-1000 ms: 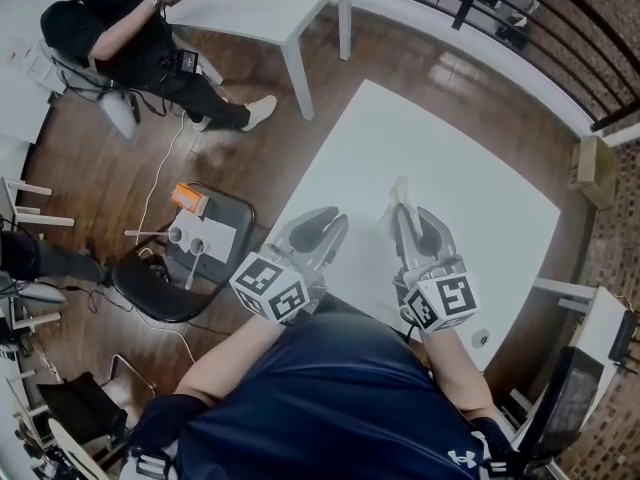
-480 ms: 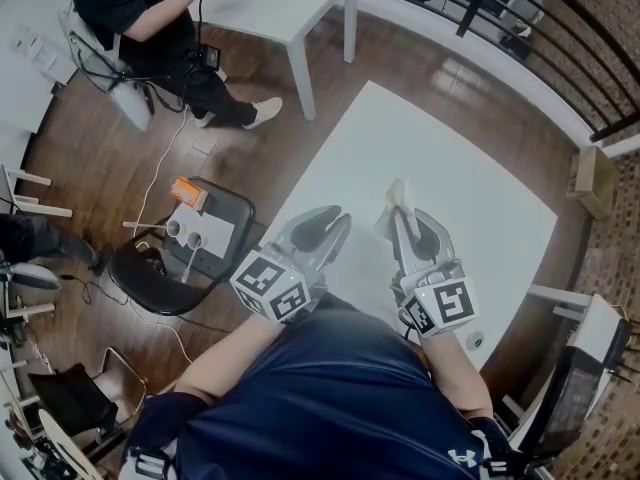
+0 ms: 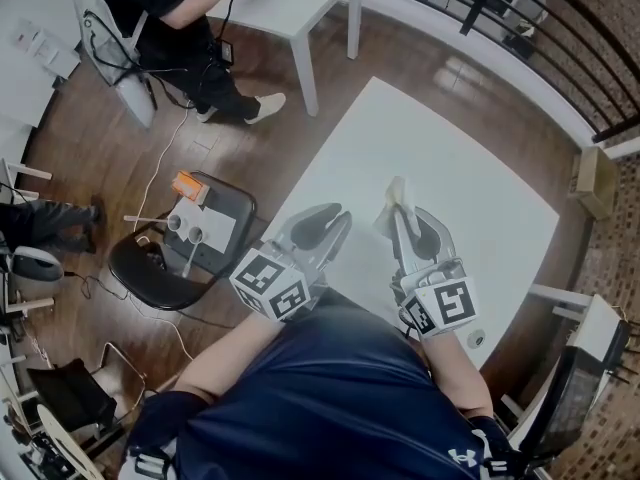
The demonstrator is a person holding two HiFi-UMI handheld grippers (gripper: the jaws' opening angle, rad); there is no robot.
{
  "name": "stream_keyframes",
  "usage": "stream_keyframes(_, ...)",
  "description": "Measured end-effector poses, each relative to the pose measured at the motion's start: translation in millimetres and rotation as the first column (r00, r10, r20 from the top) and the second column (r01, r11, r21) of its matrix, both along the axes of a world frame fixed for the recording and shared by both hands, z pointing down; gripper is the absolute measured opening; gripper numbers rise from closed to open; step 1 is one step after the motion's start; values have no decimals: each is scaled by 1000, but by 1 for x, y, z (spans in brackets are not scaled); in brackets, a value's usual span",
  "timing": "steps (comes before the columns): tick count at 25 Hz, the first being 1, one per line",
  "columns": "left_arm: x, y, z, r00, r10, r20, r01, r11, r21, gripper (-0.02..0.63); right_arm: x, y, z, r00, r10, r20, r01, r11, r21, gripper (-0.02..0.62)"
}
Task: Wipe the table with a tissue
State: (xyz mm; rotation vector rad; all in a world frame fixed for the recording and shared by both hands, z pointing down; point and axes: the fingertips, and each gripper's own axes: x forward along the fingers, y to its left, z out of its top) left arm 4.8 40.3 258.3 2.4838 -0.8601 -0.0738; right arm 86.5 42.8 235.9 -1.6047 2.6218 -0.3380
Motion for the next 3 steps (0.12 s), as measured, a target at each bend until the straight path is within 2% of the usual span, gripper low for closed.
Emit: stream_keyframes(3, -1, 1, -1, 1000, -2, 0, 2, 1000, 1, 84, -1, 1, -1, 1000, -1, -2, 1, 1000, 0, 15)
